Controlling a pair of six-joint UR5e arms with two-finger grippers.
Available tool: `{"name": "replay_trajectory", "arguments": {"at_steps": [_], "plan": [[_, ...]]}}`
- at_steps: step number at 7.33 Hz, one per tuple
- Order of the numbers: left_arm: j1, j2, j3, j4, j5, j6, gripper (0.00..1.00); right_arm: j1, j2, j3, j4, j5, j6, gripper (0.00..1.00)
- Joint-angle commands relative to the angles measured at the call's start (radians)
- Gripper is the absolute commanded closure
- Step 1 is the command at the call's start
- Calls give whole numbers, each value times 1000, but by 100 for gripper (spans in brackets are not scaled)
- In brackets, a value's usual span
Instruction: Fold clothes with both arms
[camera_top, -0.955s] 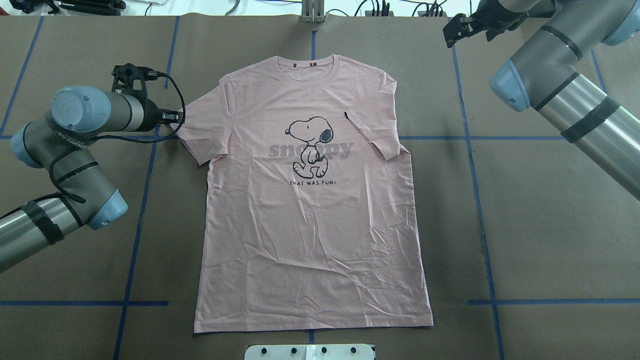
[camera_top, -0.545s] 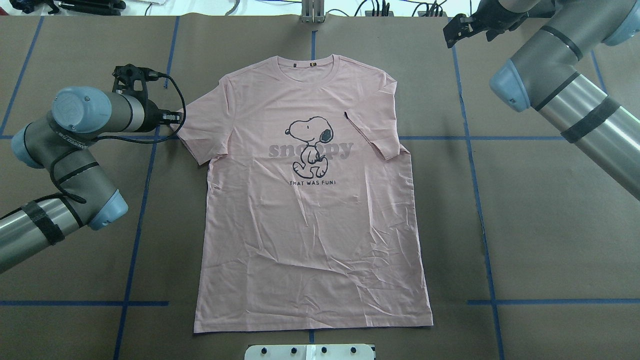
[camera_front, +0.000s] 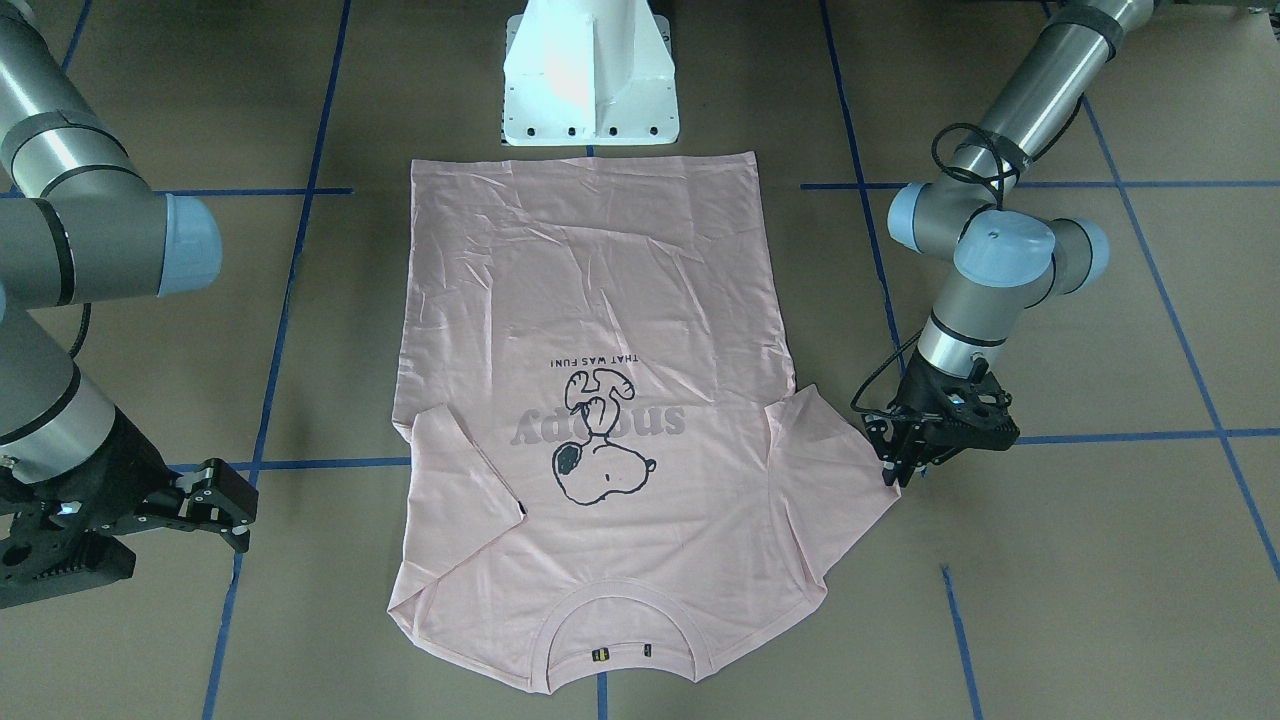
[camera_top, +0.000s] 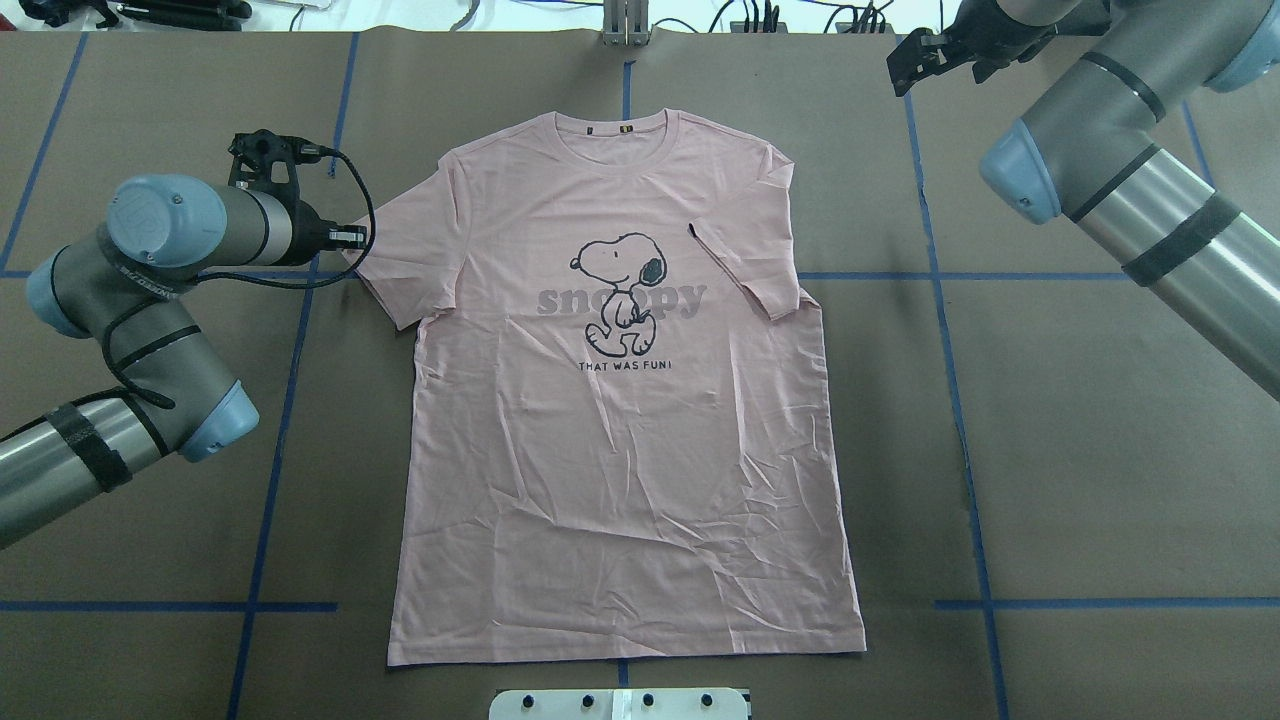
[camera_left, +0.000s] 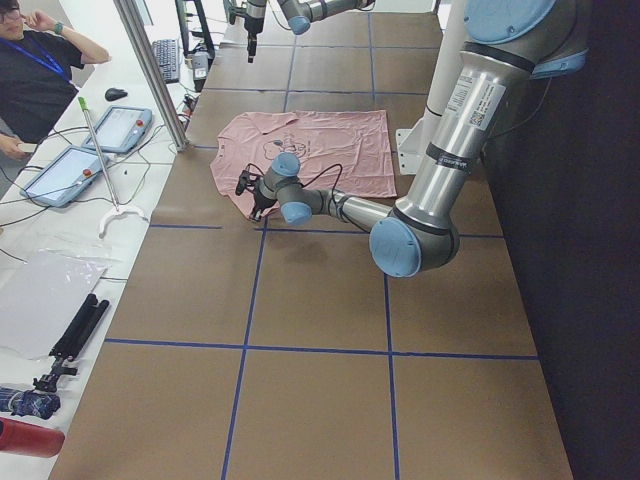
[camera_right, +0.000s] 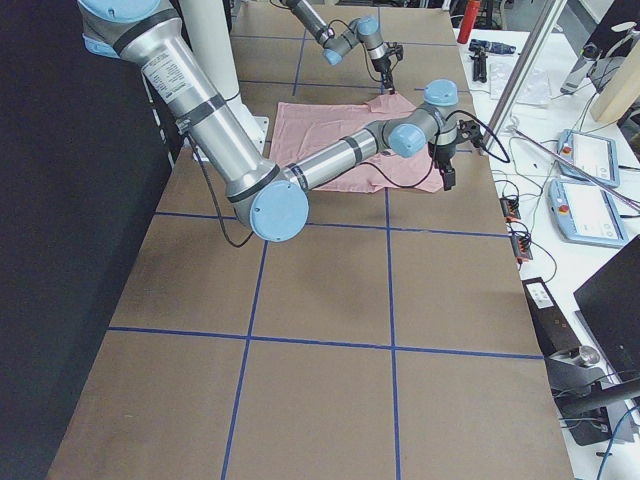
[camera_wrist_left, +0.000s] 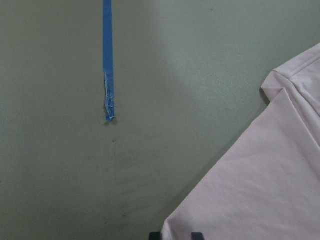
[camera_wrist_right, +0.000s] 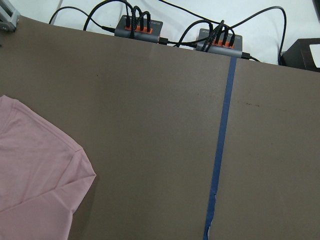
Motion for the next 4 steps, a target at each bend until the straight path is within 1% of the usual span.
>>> {"name": "replay_trajectory", "arguments": {"at_steps": [1, 2, 3, 4], "plan": [[0, 0, -16, 2, 2, -2, 100, 0, 0, 0, 0, 0, 1, 0], [-1, 0, -49, 9, -1, 0, 100, 0, 0, 0, 0, 0, 2, 0], [-1, -16, -75, 65, -3, -3, 100, 0, 1, 0, 0, 0, 5, 0], [0, -86, -120, 241, 0, -6, 100, 0, 2, 0, 0, 0, 7, 0]]}}
